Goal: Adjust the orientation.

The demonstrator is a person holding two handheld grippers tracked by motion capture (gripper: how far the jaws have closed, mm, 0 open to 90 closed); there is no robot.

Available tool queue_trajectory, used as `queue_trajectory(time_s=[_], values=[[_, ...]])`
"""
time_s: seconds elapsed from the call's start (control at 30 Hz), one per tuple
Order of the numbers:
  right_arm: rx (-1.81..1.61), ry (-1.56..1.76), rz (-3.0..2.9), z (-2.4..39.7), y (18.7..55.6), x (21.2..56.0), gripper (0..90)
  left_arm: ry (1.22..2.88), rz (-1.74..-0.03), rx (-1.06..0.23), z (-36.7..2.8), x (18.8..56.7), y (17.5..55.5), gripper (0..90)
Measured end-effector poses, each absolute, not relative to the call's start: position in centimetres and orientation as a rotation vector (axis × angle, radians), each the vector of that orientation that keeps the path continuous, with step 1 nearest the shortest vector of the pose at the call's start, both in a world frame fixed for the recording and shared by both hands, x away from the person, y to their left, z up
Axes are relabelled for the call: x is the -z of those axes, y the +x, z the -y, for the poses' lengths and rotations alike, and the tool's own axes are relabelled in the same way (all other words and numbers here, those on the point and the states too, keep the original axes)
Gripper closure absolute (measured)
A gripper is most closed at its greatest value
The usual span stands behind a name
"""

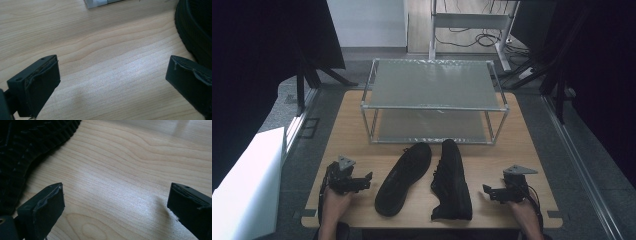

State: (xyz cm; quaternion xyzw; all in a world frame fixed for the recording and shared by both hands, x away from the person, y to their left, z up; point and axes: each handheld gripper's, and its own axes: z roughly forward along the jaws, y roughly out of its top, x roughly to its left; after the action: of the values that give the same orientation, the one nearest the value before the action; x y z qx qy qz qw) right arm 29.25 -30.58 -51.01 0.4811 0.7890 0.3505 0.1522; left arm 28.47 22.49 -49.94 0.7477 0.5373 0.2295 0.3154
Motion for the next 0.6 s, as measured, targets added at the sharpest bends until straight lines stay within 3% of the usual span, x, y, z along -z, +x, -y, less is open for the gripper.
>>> queue_trajectory(time_s=[0.6], values=[[-1.027,1.396,-2.243,30.87,29.30,50.94,2.8,2.023,-1.396,-0.600,-22.01,50.29,28.59,0.0]])
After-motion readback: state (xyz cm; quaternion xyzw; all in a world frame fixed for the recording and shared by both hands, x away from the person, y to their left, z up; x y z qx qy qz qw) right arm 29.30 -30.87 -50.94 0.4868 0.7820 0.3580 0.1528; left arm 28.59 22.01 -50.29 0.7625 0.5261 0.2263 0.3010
